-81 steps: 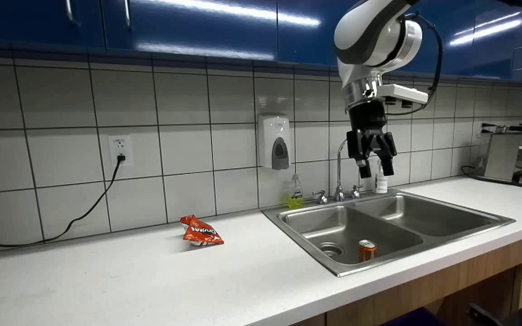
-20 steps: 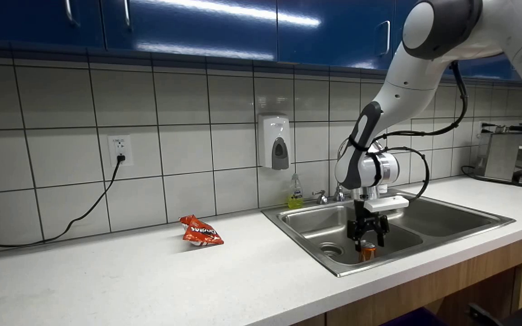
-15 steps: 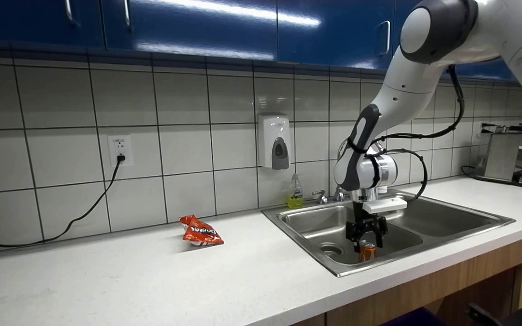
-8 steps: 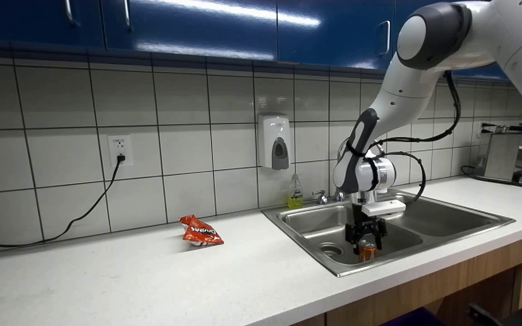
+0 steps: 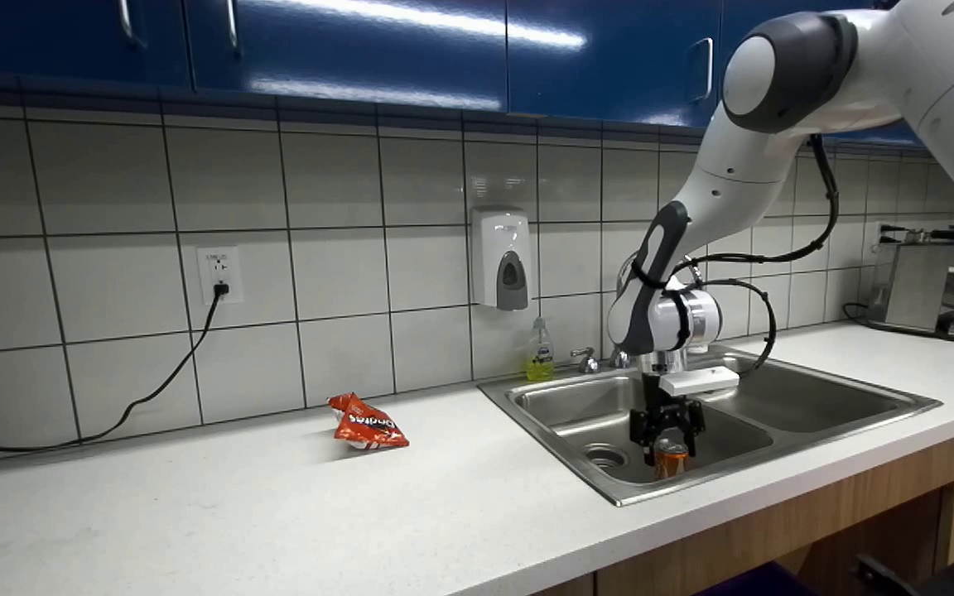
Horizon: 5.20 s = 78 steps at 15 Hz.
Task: Remove the can out of the sink
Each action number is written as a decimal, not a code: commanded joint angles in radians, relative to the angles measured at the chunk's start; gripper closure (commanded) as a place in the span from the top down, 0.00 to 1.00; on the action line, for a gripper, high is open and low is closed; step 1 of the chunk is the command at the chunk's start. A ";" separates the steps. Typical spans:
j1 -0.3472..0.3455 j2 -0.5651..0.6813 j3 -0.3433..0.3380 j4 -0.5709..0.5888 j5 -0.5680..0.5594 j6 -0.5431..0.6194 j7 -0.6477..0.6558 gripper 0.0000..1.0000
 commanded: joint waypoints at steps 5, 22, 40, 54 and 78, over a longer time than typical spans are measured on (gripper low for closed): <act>-0.031 0.012 0.020 0.024 0.005 -0.019 -0.020 1.00; -0.032 -0.013 0.018 0.015 0.004 -0.048 -0.010 0.38; 0.100 -0.375 0.037 -0.095 -0.031 -0.381 0.026 0.38; 0.289 -0.449 0.187 -0.082 -0.050 -0.471 0.009 0.38; 0.370 -0.286 0.231 -0.048 -0.141 -0.252 0.066 0.38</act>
